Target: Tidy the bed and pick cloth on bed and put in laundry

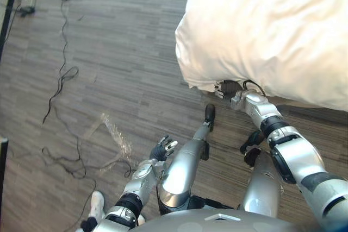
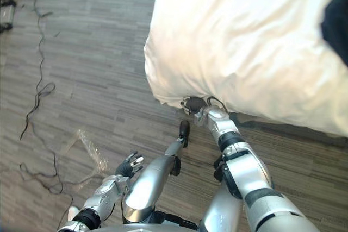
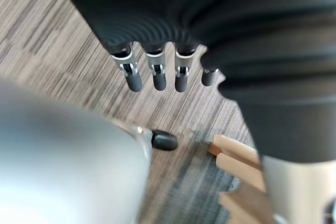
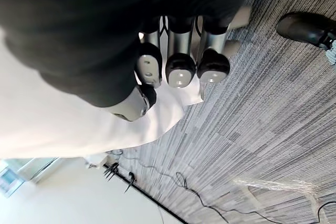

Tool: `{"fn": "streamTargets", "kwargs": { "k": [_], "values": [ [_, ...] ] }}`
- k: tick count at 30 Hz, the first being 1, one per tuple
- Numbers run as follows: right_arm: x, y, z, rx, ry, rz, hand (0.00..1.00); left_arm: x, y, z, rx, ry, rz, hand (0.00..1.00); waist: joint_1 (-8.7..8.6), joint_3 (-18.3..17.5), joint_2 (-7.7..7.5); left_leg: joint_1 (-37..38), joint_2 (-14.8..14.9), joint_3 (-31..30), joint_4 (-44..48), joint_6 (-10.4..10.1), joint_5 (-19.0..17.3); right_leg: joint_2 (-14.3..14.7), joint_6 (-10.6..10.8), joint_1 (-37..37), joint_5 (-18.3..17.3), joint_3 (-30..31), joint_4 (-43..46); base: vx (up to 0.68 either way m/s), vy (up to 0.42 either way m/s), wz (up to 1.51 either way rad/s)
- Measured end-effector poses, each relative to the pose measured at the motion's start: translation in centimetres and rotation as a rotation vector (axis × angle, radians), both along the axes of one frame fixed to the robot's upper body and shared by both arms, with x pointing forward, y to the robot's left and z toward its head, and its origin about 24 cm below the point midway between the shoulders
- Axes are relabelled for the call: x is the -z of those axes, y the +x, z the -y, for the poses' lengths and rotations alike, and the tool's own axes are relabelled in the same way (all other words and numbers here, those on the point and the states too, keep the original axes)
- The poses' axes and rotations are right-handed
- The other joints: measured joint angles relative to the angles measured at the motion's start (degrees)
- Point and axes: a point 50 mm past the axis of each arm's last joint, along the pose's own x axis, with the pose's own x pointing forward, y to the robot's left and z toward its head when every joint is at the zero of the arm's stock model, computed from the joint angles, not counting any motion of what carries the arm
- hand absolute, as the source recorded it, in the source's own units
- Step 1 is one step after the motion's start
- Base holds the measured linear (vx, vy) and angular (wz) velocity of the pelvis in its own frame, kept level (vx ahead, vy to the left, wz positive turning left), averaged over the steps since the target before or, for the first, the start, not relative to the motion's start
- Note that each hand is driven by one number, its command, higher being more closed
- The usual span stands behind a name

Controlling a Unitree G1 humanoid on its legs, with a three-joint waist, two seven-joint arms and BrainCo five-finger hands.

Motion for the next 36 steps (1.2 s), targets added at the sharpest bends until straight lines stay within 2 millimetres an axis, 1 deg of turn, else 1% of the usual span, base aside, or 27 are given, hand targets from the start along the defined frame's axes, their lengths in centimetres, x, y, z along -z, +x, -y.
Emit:
{"fn": "streamTargets", "kwargs": {
  "k": [1, 2, 4, 5, 7, 8, 9, 10, 12, 13, 14, 15, 16, 18, 20, 21, 23, 24, 26, 28, 29, 31, 32, 33, 34, 35, 36],
  "values": [
    [0.4, -1.3, -2.2, -0.128, -0.006, 0.023, 1.0, 0.2, -0.4, -0.3, -0.006, 0.012, -0.01, 0.0, -0.58, 0.0, -0.53, 1.4, 0.5, 0.6, 0.0, -0.2, -0.7, 0.7, 0.0, 1.6, 0.5, 0.3, -1.7, 0.01, -0.023, -0.56],
    [0.7, -2.1, -3.4, -0.191, -0.007, 0.028, 1.0, 0.2, -0.5, -0.4, -0.01, 0.013, -0.014, 0.0, -0.95, 0.2, -0.78, 2.2, 0.7, 0.7, 0.0, -0.4, -0.9, 1.1, 0.1, 2.6, 0.8, 0.4, -2.6, 0.02, -0.045, -0.5],
    [1.7, -5.5, -8.4, -0.417, 0.019, 0.016, 1.0, 0.5, -1.2, -1.0, -0.016, 0.042, -0.032, 0.0, -1.65, 0.2, -2.34, 5.3, 1.7, 2.0, 0.0, -0.8, -1.7, 2.5, 0.0, 5.9, 1.2, 0.8, -4.9, 0.05, -0.073, -0.36],
    [2.1, -7.1, -10.5, -0.514, 0.043, 0.005, 1.0, 0.7, -1.6, -1.4, -0.035, 0.045, -0.043, 0.0, -1.99, 0.0, -3.29, 6.6, 2.1, 2.1, 0.0, -1.1, -1.9, 3.1, -0.1, 7.4, 1.3, 0.9, -5.6, 0.09, -0.106, -0.19],
    [2.3, -12.0, -15.4, -0.76, 0.153, -0.038, 1.0, 1.3, -2.8, -2.4, -0.081, 0.058, -0.078, 0.0, -2.26, -2.5, -6.52, 9.2, 3.2, 2.3, 0.0, -2.4, -3.0, 4.8, -0.7, 10.8, 1.5, 1.0, -7.9, 0.14, -0.143, -0.1],
    [2.2, -13.1, -16.4, -0.817, 0.177, -0.045, 1.0, 1.4, -3.1, -2.6, -0.091, 0.062, -0.086, 0.0, -2.26, -3.2, -7.23, 9.9, 3.5, 2.3, 0.0, -2.6, -3.2, 5.3, -0.8, 11.8, 1.5, 1.0, -8.6, 0.21, -0.164, -0.11],
    [1.6, -14.7, -17.9, -0.92, 0.22, -0.043, 1.0, 1.7, -3.5, -3.2, -0.096, 0.085, -0.105, 0.0, -2.24, -4.6, -8.52, 11.4, 4.1, 2.4, 0.0, -2.7, -3.6, 6.2, -0.9, 14.0, 1.6, 0.7, -10.3, 0.15, -0.107, -0.08],
    [0.9, -15.4, -18.6, -0.958, 0.264, -0.045, 1.0, 1.8, -3.8, -3.6, -0.087, 0.106, -0.118, 0.0, -2.2, -5.6, -9.38, 12.7, 4.4, 2.4, 0.0, -2.7, -3.7, 6.7, -0.8, 15.8, 1.8, 0.3, -11.5, 0.22, -0.151, -0.01],
    [-0.9, -15.7, -19.7, -0.976, 0.376, -0.037, 1.0, 2.4, -5.2, -4.3, -0.097, 0.125, -0.167, 0.0, -2.12, -9.1, -11.04, 14.9, 5.0, 2.2, 0.0, -2.8, -4.7, 8.0, -1.0, 19.3, 2.2, -0.1, -14.7, 0.16, -0.1, 0.01],
    [-1.6, -15.5, -19.9, -0.968, 0.417, -0.037, 1.0, 2.5, -5.7, -4.5, -0.102, 0.128, -0.181, 0.0, -2.12, -10.1, -11.45, 15.4, 5.1, 2.2, 0.0, -3.0, -4.9, 8.3, -0.9, 20.2, 2.3, -0.2, -15.6, 0.15, -0.083, -0.02],
    [-3.0, -15.0, -20.2, -0.939, 0.495, -0.024, 1.0, 2.8, -6.4, -4.8, -0.122, 0.134, -0.209, 0.0, -2.11, -11.7, -12.09, 16.4, 5.3, 2.1, 0.0, -3.3, -5.5, 8.9, -1.0, 21.8, 2.4, -0.3, -17.0, 0.15, -0.074, 0.02],
    [-4.4, -14.1, -20.3, -0.879, 0.574, -0.011, 1.0, 3.1, -7.2, -5.0, -0.135, 0.14, -0.247, 0.0, -2.14, -13.2, -12.36, 17.0, 5.5, 2.0, 0.0, -3.4, -5.9, 9.3, -1.2, 23.0, 2.7, -0.6, -18.1, 0.15, -0.068, 0.03],
    [-5.0, -13.8, -20.4, -0.851, 0.595, -0.002, 1.0, 3.3, -7.5, -5.0, -0.136, 0.139, -0.267, 0.0, -2.12, -13.9, -12.33, 17.1, 5.5, 1.9, 0.0, -3.4, -6.0, 9.4, -1.2, 23.6, 2.8, -0.8, -18.4, 0.16, -0.065, 0.06],
    [-7.5, -12.3, -20.6, -0.744, 0.655, 0.068, 1.0, 3.7, -8.4, -5.0, -0.118, 0.146, -0.322, 0.0, -2.13, -14.9, -12.33, 18.3, 5.8, 1.8, 0.0, -3.6, -6.2, 10.1, -1.2, 25.6, 3.0, -1.0, -19.8, 0.11, -0.061, 0.05],
    [-8.3, -11.7, -20.6, -0.687, 0.674, 0.093, 1.0, 3.8, -8.7, -5.0, -0.109, 0.153, -0.335, 0.0, -2.15, -15.1, -12.3, 18.5, 5.9, 1.7, 0.0, -3.6, -6.2, 10.2, -1.2, 26.2, 3.0, -1.4, -20.2, 0.04, -0.058, 0.08],
    [-9.2, -10.1, -19.8, -0.552, 0.701, 0.115, 1.0, 4.1, -9.4, -5.1, -0.115, 0.157, -0.366, 0.0, -2.03, -15.2, -12.13, 19.0, 6.1, 1.2, 0.0, -3.6, -6.2, 10.6, -1.2, 27.1, 3.0, -1.7, -20.6, 0.02, -0.062, 0.12],
    [-9.8, -8.0, -18.3, -0.385, 0.733, 0.136, 1.0, 4.2, -9.9, -5.3, -0.132, 0.161, -0.376, 0.0, -1.99, -15.1, -11.91, 19.4, 6.1, 0.7, 0.0, -3.6, -6.2, 10.8, -1.3, 27.7, 3.0, -2.0, -20.7, -0.01, -0.037, 0.11],
    [-10.2, -6.5, -17.2, -0.284, 0.739, 0.151, 1.0, 4.3, -10.3, -5.3, -0.137, 0.159, -0.386, 0.0, -2.05, -15.0, -11.62, 19.5, 6.2, 0.5, 0.0, -3.6, -6.2, 10.8, -1.3, 27.9, 3.0, -2.1, -20.6, -0.05, -0.014, 0.05],
    [-11.2, -4.3, -15.2, -0.15, 0.748, 0.191, 1.0, 4.3, -10.4, -5.3, -0.131, 0.158, -0.389, 0.0, -2.05, -14.2, -10.48, 18.5, 6.3, 0.4, 0.5, -3.7, -6.2, 10.6, -1.5, 26.7, 2.8, -2.1, -19.5, -0.08, 0.006, 0.04],
    [-13.7, -1.1, -11.9, -0.004, 0.737, 0.286, 1.0, 4.0, -9.0, -4.9, -0.113, 0.136, -0.347, 0.0, -2.18, -11.5, -9.11, 15.1, 6.5, 0.5, 2.1, -3.9, -6.3, 9.6, -2.1, 21.8, 1.1, -1.4, -14.3, -0.16, 0.045, -0.02],
    [-14.5, -0.4, -11.1, 0.027, 0.74, 0.312, 1.0, 3.8, -8.4, -4.8, -0.106, 0.13, -0.33, 0.0, -2.24, -10.4, -8.67, 14.1, 6.5, 0.5, 2.4, -4.0, -6.2, 9.1, -2.1, 20.0, 0.5, -1.3, -12.6, -0.24, 0.058, -0.01],
    [-16.9, 2.2, -6.7, 0.151, 0.731, 0.394, 1.0, 3.0, -5.9, -4.0, -0.089, 0.085, -0.245, 0.0, -2.29, -5.8, -6.86, 10.9, 5.9, 0.6, 2.4, -3.9, -5.1, 7.1, -2.4, 14.0, -1.2, -0.7, -6.4, -0.23, 0.047, 0.0],
    [-16.9, 2.8, -5.5, 0.187, 0.721, 0.401, 1.0, 2.9, -5.4, -3.7, -0.077, 0.077, -0.229, 0.0, -2.3, -4.9, -6.03, 10.1, 5.8, 0.6, 2.4, -3.9, -4.8, 6.8, -2.5, 12.8, -1.3, -0.6, -5.6, -0.16, 0.042, -0.03],
    [-16.2, 3.6, -2.9, 0.262, 0.694, 0.393, 1.0, 2.7, -5.0, -3.1, -0.045, 0.069, -0.212, 0.0, -2.36, -3.9, -4.37, 8.8, 5.4, 0.7, 2.0, -3.6, -4.0, 6.2, -2.5, 10.7, -1.3, -0.2, -4.4, -0.1, 0.041, -0.07],
    [-14.8, 4.3, -0.6, 0.343, 0.663, 0.356, 1.0, 2.7, -4.9, -2.5, -0.029, 0.059, -0.204, 0.0, -2.63, -3.2, -2.96, 7.8, 5.1, 0.8, 1.5, -3.2, -3.1, 5.9, -2.5, 8.8, -1.3, 0.2, -3.5, -0.06, 0.039, -0.09],
    [-14.1, 4.5, 0.6, 0.383, 0.647, 0.337, 1.0, 2.7, -4.7, -2.3, -0.019, 0.058, -0.198, 0.0, -2.67, -2.8, -2.4, 7.4, 5.0, 1.1, 1.4, -3.2, -2.7, 5.7, -2.5, 8.0, -1.3, 0.5, -3.0, 0.0, 0.026, -0.16],
    [-12.8, 4.8, 2.9, 0.463, 0.627, 0.3, 1.0, 2.6, -4.4, -2.1, -0.01, 0.058, -0.189, 0.0, -2.69, -2.3, -1.78, 6.5, 4.8, 1.8, 1.4, -2.9, -2.5, 5.3, -2.6, 6.3, -1.4, 1.2, -1.9, 0.02, 0.013, -0.16]
  ]
}}
